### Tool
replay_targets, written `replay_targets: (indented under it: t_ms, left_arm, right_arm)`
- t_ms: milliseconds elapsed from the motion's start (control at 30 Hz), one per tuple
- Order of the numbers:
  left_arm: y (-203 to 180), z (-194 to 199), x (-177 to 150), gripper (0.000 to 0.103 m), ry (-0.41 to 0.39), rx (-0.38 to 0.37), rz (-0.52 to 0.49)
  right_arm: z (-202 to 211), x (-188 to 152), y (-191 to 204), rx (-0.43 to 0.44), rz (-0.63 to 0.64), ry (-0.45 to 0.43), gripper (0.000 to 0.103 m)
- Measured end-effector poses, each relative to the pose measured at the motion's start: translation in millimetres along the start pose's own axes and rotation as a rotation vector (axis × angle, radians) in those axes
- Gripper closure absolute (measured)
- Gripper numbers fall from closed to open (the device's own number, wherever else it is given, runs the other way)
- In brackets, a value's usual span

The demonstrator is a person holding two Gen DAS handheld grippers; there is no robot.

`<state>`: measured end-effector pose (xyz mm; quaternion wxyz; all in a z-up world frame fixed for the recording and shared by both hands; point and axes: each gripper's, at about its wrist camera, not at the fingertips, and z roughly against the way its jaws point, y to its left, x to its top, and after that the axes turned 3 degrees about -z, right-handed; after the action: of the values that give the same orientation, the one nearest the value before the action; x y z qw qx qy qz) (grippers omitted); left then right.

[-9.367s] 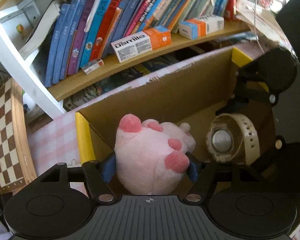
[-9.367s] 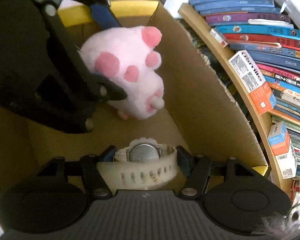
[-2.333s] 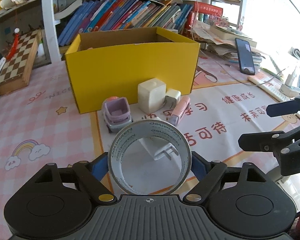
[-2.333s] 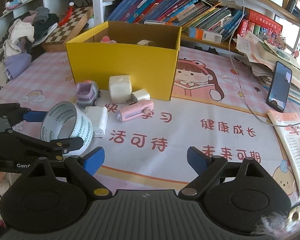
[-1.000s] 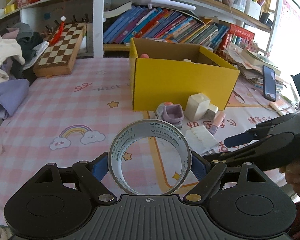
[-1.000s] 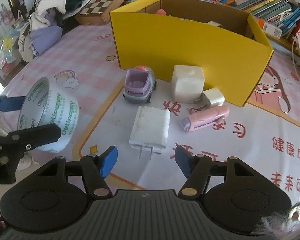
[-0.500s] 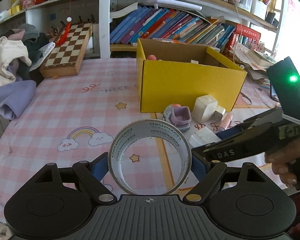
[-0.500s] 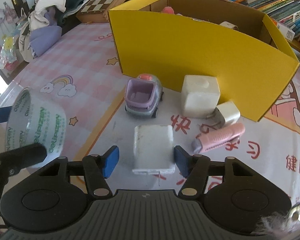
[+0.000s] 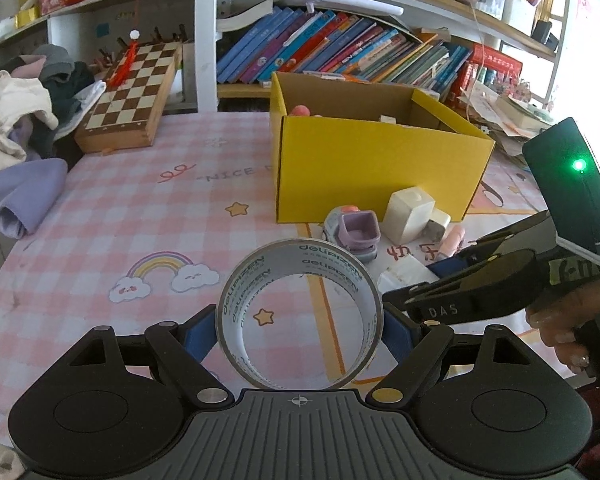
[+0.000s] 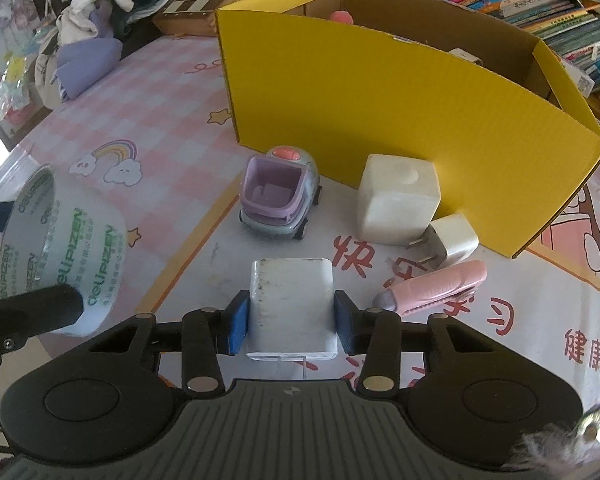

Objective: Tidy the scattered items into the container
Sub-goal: 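Lift the tape roll with the left tool while the right tool grasps the white charger, then carry the tape roll and white charger over the yellow box with both tools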

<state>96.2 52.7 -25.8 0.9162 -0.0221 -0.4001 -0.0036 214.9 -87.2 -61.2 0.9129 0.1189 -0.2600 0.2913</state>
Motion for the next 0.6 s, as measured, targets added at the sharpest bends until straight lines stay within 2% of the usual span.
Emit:
replay_targets:
  t_ms: [600]
  left_arm:
    - [-2,9,10,0.019,-0.043,-0.060,-0.028]
  right_arm:
    - [44,-7,6,0.044,-0.001,-0.061,0.062]
